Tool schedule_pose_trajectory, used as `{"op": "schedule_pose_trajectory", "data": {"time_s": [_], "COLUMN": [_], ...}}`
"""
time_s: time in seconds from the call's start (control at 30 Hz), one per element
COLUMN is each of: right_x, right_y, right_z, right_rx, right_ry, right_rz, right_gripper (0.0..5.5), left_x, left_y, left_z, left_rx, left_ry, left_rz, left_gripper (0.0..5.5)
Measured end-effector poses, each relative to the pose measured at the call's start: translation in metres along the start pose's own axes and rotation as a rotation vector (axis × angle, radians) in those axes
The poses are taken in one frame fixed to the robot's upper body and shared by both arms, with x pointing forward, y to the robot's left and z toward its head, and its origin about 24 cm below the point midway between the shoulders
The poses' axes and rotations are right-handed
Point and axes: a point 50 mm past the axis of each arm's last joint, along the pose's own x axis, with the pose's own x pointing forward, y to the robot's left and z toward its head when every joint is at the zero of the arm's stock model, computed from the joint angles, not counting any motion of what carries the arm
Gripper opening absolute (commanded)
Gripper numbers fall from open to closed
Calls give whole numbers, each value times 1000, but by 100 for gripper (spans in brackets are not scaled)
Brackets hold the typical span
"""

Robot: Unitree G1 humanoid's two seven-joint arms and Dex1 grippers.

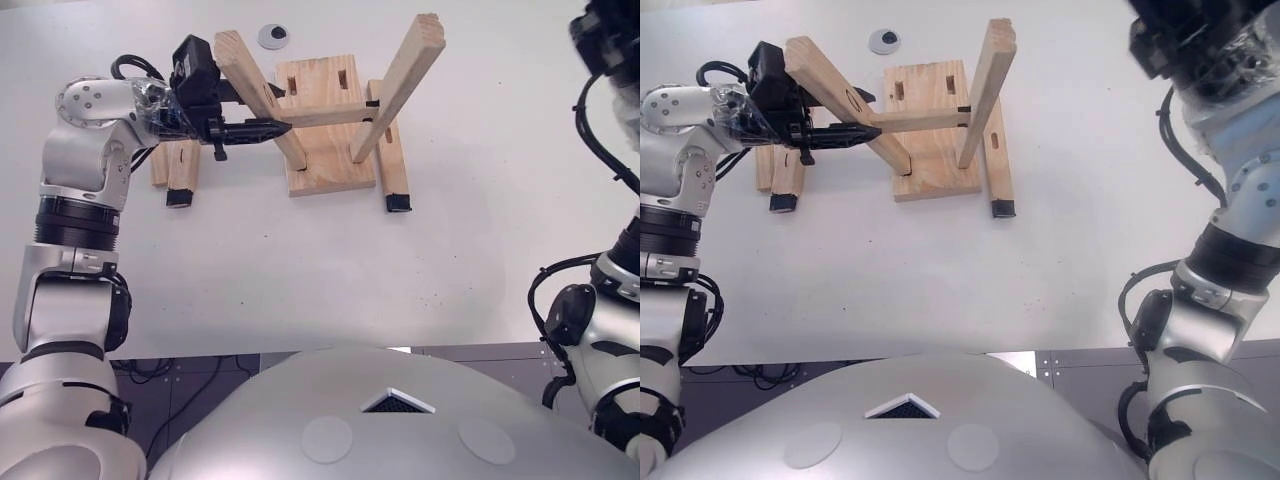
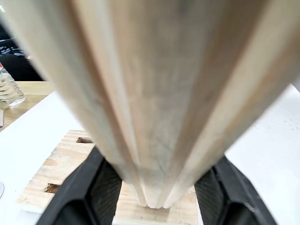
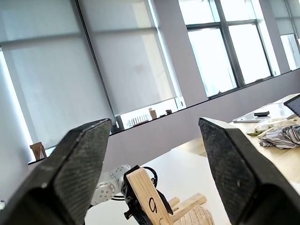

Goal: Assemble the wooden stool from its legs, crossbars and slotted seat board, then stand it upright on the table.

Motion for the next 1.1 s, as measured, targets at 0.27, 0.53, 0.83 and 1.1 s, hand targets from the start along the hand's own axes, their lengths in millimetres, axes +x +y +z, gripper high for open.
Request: {"op": "schedule_pose_trajectory", "data": {"time_s": [0.27,0.53,0.83,1.1], "right_x": [-12,-3,-4,-28], "right_y": [-1,0,-3,-8], "right_z": [-20,-40,-75,-143], "right_rx": [-2,-18,-81,-267], "right_ry": [69,125,304,656], "right_rz": [-106,-145,-147,-61], "right_gripper": [341,341,341,341], "left_x": [16,40,59,39], "left_y": [-37,-49,-72,-79], "left_z": [-2,10,11,21], "left_rx": [-34,-209,-440,-458], "left_ry": [-92,-92,-60,-38], "left_rz": [435,872,579,61], "left_gripper": [201,201,362,460]}}
